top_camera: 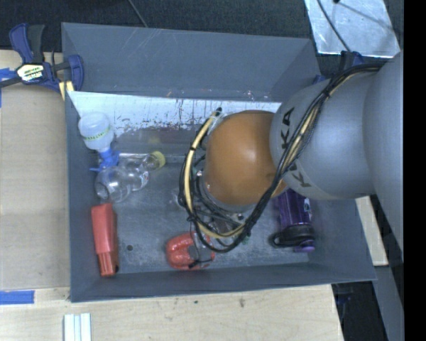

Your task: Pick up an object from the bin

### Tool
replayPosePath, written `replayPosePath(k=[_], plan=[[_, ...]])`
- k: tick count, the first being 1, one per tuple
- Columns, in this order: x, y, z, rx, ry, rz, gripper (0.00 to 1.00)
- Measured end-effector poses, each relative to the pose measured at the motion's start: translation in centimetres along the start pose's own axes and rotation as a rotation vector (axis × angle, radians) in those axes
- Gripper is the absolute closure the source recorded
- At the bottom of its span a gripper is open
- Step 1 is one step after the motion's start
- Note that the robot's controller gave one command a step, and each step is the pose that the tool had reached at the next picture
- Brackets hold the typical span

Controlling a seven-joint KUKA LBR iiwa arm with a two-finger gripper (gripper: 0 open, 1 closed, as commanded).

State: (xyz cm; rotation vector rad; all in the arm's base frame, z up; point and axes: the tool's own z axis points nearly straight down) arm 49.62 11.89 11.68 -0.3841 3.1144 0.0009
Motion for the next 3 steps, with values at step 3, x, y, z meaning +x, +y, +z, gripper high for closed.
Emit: replayPosePath(k=[3], plan=[[0.7, -0.5, 2.9, -0.011, 0.004, -0.219, 0.00]])
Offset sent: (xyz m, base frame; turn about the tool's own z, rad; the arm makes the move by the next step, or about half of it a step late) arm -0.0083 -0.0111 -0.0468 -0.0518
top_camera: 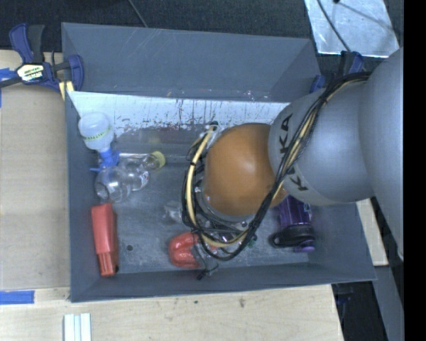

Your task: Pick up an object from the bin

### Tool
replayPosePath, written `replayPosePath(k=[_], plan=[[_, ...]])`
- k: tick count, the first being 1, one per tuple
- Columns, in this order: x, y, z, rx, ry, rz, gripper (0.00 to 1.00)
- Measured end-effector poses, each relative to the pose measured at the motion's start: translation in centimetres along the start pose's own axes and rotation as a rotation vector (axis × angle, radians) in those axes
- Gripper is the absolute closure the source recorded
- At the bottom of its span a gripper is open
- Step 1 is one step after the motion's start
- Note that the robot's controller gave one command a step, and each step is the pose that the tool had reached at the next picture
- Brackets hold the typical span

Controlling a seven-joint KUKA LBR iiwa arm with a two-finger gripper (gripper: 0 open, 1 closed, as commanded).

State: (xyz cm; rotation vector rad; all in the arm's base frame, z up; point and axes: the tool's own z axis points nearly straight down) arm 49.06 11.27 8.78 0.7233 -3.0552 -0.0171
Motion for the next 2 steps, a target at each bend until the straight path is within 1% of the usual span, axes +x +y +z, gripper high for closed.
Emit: replayPosePath(k=[1, 2], plan=[[0.45, -0.64, 0.06, 0.001, -0.004, -0.084, 0.00], [0.58, -0.62, 0.30, 0.001, 0.000, -0.034, 0.00]])
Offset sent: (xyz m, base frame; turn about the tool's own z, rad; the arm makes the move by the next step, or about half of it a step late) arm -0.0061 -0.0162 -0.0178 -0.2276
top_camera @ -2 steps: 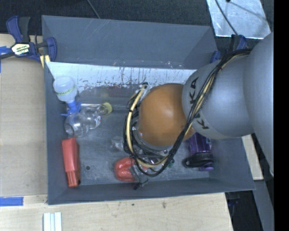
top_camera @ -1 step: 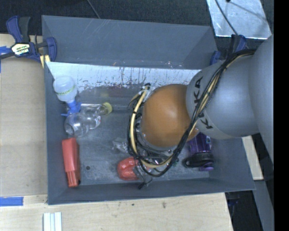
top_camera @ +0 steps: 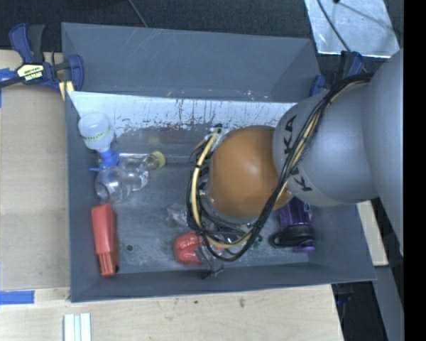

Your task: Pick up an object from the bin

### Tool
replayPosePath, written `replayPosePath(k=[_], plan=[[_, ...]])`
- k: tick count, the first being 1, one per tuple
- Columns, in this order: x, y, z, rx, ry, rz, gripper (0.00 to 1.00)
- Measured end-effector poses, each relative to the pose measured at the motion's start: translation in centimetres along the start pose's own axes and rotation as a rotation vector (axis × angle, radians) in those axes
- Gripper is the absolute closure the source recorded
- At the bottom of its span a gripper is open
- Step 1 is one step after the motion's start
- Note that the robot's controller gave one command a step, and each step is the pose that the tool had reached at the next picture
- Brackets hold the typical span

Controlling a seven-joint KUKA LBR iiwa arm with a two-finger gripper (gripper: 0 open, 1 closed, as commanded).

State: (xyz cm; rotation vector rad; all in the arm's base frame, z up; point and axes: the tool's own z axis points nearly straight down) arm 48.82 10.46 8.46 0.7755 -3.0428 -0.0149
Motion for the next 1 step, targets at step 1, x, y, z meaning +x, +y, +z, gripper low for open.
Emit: replayPosePath(k=[1], plan=[[0.33, -0.11, 0.19, 0.001, 0.003, -0.185, 0.00]])
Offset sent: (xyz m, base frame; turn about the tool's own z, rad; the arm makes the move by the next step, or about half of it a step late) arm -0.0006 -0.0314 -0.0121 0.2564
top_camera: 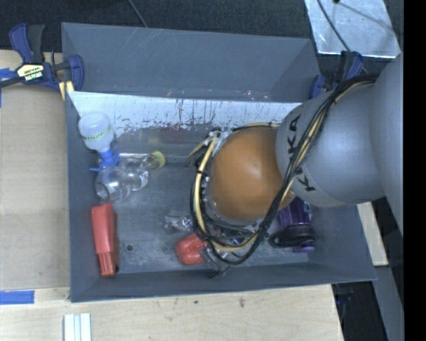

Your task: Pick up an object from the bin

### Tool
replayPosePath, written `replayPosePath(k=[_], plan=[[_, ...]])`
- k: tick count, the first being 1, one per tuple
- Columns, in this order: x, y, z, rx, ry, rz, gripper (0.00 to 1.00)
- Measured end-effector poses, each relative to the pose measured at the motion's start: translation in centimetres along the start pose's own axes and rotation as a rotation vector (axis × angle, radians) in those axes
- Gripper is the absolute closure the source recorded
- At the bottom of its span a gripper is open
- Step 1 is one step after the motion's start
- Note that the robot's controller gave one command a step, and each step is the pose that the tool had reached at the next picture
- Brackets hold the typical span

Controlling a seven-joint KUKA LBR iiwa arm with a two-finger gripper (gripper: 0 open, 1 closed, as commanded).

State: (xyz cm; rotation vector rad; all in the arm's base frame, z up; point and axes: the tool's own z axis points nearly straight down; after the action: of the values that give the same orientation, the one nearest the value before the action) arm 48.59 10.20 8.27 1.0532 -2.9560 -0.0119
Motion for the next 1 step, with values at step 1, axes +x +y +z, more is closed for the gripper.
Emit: replayPosePath(k=[1], plan=[[0.72, -1.15, 0.17, -0.001, 0.002, 0.317, 0.00]])
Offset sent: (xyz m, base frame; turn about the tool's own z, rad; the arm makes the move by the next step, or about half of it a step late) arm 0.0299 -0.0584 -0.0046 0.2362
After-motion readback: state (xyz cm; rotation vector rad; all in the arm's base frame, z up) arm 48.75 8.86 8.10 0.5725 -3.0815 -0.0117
